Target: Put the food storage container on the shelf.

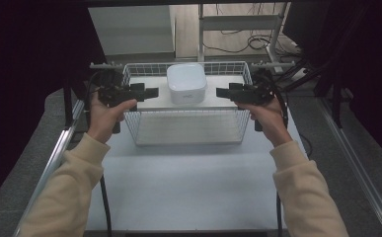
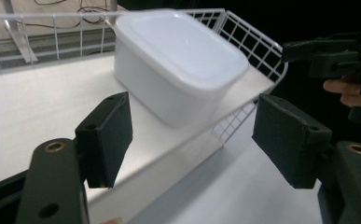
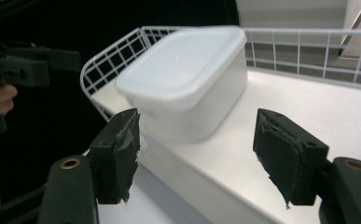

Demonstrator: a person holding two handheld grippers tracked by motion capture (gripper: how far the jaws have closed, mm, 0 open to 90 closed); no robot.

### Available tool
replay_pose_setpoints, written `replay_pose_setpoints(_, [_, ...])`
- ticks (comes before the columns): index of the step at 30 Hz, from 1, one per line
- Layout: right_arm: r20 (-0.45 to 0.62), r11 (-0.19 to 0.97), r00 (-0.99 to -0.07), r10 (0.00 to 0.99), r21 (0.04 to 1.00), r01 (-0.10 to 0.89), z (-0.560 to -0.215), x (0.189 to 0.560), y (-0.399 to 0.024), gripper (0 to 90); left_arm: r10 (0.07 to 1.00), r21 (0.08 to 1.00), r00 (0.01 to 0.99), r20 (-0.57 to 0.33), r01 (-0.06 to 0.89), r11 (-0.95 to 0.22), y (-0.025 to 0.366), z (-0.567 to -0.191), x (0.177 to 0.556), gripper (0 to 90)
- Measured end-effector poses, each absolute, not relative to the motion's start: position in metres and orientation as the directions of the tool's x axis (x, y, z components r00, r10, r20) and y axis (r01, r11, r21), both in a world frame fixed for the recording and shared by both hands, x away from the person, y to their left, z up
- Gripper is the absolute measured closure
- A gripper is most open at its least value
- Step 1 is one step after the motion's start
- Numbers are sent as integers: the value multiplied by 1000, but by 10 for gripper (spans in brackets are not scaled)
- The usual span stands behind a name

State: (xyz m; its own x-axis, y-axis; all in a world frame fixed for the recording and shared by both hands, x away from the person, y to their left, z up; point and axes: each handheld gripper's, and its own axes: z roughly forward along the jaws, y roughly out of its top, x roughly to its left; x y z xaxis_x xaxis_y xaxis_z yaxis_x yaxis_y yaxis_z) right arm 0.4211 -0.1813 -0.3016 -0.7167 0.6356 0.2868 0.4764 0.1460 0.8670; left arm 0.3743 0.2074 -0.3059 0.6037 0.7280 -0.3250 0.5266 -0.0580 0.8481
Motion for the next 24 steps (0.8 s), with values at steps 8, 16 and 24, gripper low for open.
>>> replay_pose_setpoints(8, [230,186,-753,616,887,423,-321,383,-193,308,730,866,623,-282,493,-86,213,-330,338,264])
replay_pose_setpoints(16, [208,215,-773,600,888,406,-355,343,-201,300,735,868,622,-270,488,-93,222,-363,303,260])
replay_pose_setpoints(24, [210,240,-764,610,870,431,-396,314,-213,298,749,828,596,-289,548,-116,227,-409,275,254])
